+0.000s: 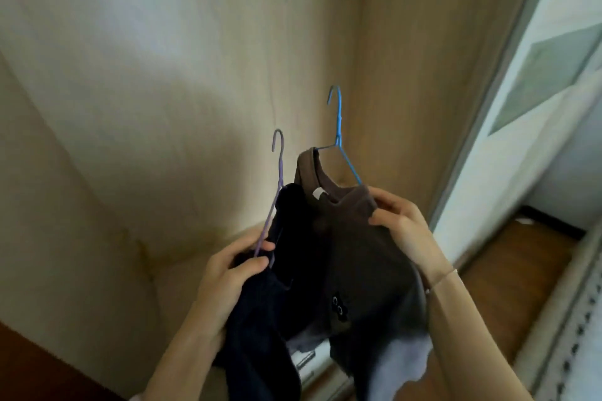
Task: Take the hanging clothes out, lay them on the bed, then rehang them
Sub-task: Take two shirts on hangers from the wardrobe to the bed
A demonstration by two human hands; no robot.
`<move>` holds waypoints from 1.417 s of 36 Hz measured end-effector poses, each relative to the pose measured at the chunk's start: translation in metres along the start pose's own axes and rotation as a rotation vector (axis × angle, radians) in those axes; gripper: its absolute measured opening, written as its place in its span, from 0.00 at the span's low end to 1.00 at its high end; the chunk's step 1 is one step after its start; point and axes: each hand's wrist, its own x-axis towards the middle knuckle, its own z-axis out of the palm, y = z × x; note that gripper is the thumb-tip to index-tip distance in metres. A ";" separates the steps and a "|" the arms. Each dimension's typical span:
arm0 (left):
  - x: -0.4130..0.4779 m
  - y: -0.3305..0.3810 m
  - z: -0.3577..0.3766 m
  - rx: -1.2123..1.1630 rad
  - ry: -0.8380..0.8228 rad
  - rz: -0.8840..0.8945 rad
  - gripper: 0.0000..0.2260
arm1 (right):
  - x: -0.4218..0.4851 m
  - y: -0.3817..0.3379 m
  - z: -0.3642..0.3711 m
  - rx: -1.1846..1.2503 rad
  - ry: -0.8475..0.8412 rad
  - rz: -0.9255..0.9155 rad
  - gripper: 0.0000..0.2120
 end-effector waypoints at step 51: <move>-0.407 -0.015 -0.125 0.041 -2.010 0.028 0.11 | -0.716 0.008 0.432 -0.123 1.902 -0.033 0.16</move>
